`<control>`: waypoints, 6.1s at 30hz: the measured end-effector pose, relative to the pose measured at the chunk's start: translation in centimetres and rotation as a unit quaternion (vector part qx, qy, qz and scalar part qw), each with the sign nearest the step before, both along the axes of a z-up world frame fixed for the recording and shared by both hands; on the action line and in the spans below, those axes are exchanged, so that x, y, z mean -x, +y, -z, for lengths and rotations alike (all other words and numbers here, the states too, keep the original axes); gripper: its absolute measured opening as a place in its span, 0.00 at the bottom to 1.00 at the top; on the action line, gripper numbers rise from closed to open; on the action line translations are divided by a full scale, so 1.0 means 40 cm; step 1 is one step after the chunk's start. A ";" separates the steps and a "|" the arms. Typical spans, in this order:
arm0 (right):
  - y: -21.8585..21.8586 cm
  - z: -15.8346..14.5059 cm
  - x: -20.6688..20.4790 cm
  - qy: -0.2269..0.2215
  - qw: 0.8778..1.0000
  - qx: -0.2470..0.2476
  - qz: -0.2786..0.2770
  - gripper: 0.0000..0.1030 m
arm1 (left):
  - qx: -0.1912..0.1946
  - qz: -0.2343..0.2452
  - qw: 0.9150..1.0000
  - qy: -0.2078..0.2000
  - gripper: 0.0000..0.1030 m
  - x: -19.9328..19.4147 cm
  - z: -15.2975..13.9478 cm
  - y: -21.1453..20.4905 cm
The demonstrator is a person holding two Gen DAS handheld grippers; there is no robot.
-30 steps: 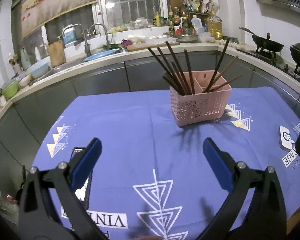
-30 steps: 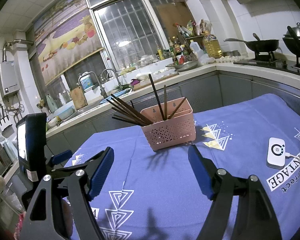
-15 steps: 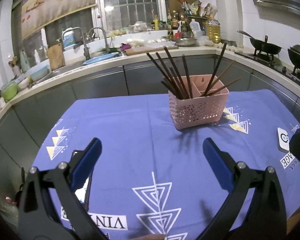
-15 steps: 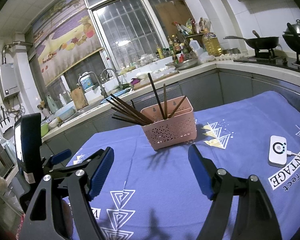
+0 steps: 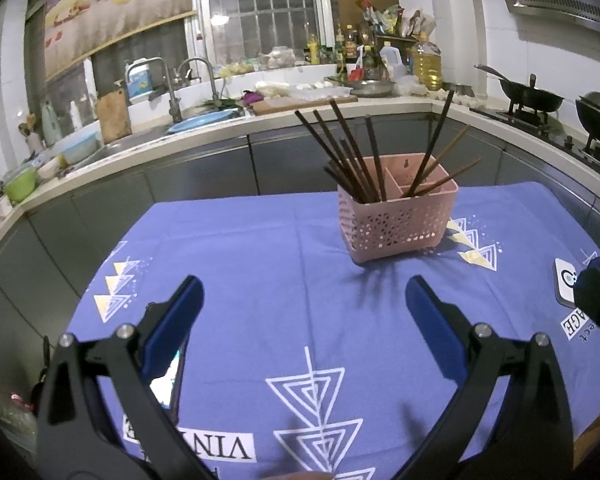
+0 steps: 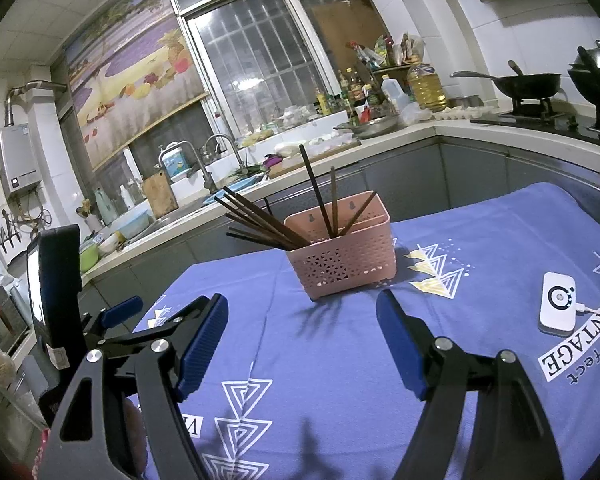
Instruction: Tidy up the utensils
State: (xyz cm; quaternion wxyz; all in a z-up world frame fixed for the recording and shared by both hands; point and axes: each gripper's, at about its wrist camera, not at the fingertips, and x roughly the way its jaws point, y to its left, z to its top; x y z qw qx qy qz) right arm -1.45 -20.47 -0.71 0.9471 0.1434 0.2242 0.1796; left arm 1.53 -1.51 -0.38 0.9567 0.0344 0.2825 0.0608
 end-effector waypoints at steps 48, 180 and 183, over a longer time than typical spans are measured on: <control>0.015 0.001 0.014 0.008 1.000 -0.002 0.000 0.74 | 0.000 -0.004 1.000 0.023 0.94 -0.013 0.019 0.006; 0.050 -0.010 0.047 0.027 0.999 0.001 0.025 0.74 | -0.007 0.049 0.997 0.054 0.94 -0.067 0.060 -0.055; 0.047 -0.005 0.039 0.029 0.999 -0.002 0.020 0.74 | -0.008 0.046 0.997 0.056 0.94 -0.073 0.062 -0.055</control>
